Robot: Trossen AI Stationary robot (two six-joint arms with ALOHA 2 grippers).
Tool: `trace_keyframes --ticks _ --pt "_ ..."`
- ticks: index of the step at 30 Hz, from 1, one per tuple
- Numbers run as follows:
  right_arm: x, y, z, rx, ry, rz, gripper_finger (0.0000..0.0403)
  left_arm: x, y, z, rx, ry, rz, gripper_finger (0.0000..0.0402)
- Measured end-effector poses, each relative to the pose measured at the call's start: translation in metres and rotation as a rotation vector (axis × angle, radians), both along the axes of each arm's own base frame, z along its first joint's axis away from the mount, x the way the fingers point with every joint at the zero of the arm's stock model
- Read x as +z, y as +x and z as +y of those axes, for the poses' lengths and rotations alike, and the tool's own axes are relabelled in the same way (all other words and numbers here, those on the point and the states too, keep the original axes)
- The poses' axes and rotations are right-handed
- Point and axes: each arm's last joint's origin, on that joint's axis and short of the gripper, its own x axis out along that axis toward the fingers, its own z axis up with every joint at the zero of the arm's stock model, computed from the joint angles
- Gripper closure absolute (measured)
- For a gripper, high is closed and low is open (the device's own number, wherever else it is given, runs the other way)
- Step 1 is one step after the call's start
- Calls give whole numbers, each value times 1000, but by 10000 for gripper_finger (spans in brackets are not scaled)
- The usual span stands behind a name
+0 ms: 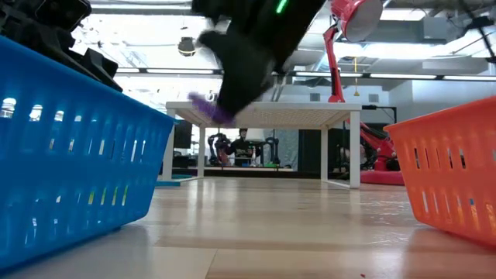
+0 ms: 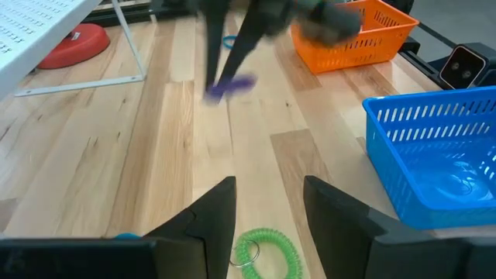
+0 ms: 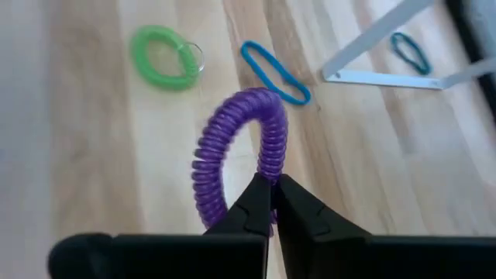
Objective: Pick & Place Office Desk Supplies
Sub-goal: Put the violet spring keychain into the orange bin
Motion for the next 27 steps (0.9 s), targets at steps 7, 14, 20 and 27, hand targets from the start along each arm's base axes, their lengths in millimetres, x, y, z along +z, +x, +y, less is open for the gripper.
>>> trace_keyframes --ticks 7,14,20,27 --pt "59 -62 63 4 107 -122 401 2 1 0 0 -10 -15 257" --pt "86 -119 107 -32 310 -170 402 3 1 -1 0 -18 -29 257" --pt "78 -146 130 -93 404 -166 403 4 2 -1 0 -26 -41 257" --pt "47 -145 132 -199 405 -60 403 5 2 -1 3 -35 -45 257"
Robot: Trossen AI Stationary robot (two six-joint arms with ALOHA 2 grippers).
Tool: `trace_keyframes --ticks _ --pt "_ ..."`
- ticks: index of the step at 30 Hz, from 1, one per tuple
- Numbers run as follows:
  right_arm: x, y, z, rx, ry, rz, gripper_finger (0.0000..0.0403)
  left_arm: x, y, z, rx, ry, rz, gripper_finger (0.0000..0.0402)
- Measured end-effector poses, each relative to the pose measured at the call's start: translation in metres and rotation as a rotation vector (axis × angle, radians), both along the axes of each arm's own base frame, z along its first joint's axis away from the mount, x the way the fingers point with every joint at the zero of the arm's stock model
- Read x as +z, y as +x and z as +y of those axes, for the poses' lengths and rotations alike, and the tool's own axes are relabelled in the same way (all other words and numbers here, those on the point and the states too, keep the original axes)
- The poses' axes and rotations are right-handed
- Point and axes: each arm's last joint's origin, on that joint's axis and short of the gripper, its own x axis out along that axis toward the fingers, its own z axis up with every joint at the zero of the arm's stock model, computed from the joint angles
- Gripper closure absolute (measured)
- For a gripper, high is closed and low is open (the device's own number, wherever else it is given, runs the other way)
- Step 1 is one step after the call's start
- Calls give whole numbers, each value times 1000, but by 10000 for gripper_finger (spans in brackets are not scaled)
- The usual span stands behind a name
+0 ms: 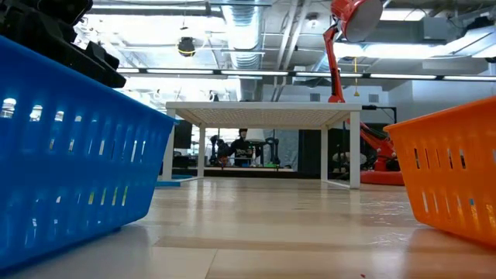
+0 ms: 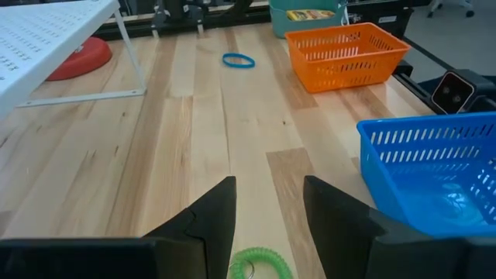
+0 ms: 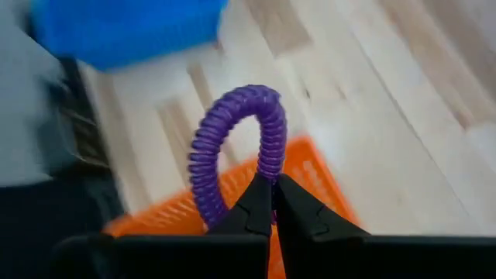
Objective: Pick & Place Office Desk Supplies
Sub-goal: Put the violet spring keychain into the orange bin, then put the green spring keychain into the orange bin
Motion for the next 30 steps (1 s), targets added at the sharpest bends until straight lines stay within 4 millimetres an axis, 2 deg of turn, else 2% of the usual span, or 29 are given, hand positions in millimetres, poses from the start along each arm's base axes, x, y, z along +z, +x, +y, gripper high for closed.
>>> trace_keyframes --ticks 2,8,17,23,30 --pt "-14 4 0 0 2 66 403 0 0 0 -1 0 1 257" --pt "-35 15 -6 -24 17 183 399 0 0 0 -2 6 4 257" --pt "-35 7 0 -16 38 215 374 -1 0 0 -3 11 7 257" --pt "-34 1 4 -10 -2 181 341 -1 0 0 -1 7 7 257" --pt "-34 -2 0 -42 -51 190 306 -1 0 0 -1 5 8 257"
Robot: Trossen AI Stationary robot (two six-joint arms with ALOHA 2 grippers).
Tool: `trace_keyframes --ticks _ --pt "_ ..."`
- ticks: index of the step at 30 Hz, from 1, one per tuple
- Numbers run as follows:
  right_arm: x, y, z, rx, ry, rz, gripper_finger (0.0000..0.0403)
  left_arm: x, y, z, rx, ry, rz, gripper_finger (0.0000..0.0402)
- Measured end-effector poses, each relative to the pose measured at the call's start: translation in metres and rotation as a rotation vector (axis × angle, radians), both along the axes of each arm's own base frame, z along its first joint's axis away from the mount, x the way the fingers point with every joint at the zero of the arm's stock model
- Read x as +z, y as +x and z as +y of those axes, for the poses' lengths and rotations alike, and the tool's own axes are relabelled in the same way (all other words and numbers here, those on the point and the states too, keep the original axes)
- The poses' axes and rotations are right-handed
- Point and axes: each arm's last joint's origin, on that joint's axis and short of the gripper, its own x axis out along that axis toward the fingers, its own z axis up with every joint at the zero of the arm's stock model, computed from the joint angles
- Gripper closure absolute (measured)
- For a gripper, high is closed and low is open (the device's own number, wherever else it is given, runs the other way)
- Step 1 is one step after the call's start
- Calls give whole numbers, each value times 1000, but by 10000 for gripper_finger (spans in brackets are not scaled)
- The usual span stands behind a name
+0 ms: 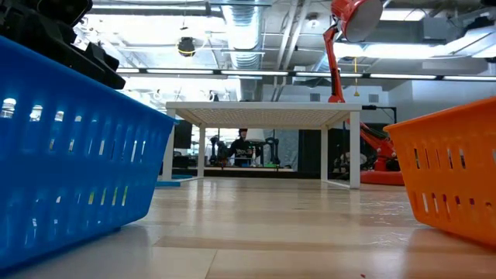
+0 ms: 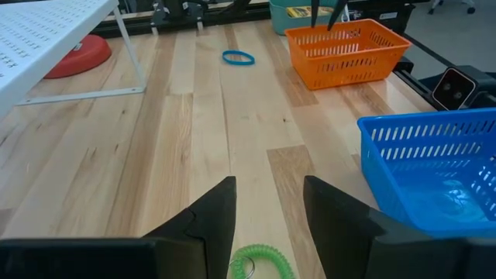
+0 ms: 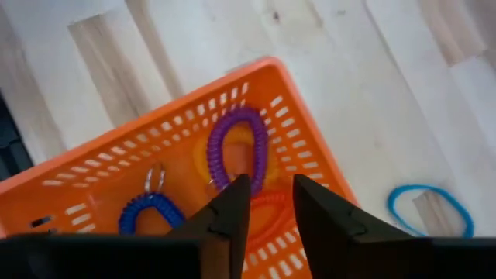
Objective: Pick & Place Office Desk Supplies
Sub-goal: Put the green spring keychain into the orange bin
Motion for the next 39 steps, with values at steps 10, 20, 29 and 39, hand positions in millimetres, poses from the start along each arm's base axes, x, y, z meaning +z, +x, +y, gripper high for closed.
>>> trace_keyframes --ticks 10,20,29,39 --pt "14 16 -3 125 -162 -182 290 0 0 0 0 0 2 257" --pt "44 55 -5 326 -173 -296 290 -10 -4 3 21 12 110 257" --pt "50 67 -19 351 -166 -243 290 -16 -7 2 -42 -35 197 257" --pt "50 66 -17 363 -148 -234 290 -42 3 -6 -67 21 282 236"
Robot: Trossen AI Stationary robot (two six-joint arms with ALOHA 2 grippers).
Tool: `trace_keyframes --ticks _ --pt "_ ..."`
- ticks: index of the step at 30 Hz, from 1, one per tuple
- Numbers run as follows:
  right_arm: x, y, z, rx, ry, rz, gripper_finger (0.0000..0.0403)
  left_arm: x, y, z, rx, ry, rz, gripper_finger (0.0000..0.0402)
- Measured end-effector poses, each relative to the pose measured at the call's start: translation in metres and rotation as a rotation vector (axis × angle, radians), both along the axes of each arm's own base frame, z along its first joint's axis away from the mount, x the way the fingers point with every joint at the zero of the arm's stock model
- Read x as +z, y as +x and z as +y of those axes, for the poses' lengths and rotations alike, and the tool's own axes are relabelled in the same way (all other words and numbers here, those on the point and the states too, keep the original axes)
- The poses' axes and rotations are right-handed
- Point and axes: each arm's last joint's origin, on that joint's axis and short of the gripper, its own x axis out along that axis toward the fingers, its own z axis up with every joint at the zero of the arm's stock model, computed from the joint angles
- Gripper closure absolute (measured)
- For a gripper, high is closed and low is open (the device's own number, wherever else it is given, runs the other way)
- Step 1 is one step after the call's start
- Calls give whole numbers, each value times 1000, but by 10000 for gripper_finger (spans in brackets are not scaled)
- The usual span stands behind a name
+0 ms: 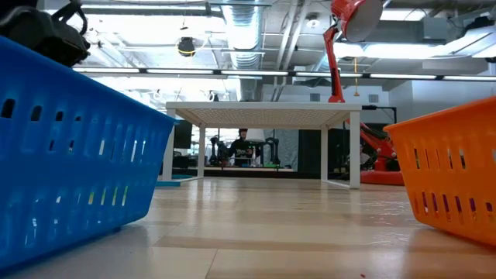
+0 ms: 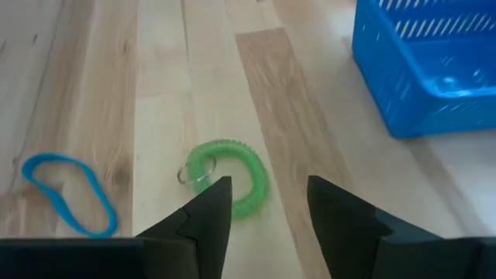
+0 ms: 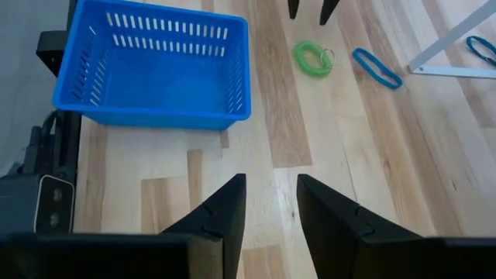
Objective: Pick & Place Office Desk Supplies
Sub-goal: Put the green spring keychain into the orange bin
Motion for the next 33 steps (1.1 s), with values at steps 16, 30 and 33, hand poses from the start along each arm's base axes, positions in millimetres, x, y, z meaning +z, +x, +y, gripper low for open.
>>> trace_keyframes --ticks 16,30,33 --pt "8 -13 8 -2 29 -6 290 -29 47 -7 -16 70 106 215" --pt "8 -17 12 -5 42 -11 290 -33 55 3 39 33 125 383" --pt "8 -17 12 -5 42 -11 290 -27 54 4 33 66 97 387"
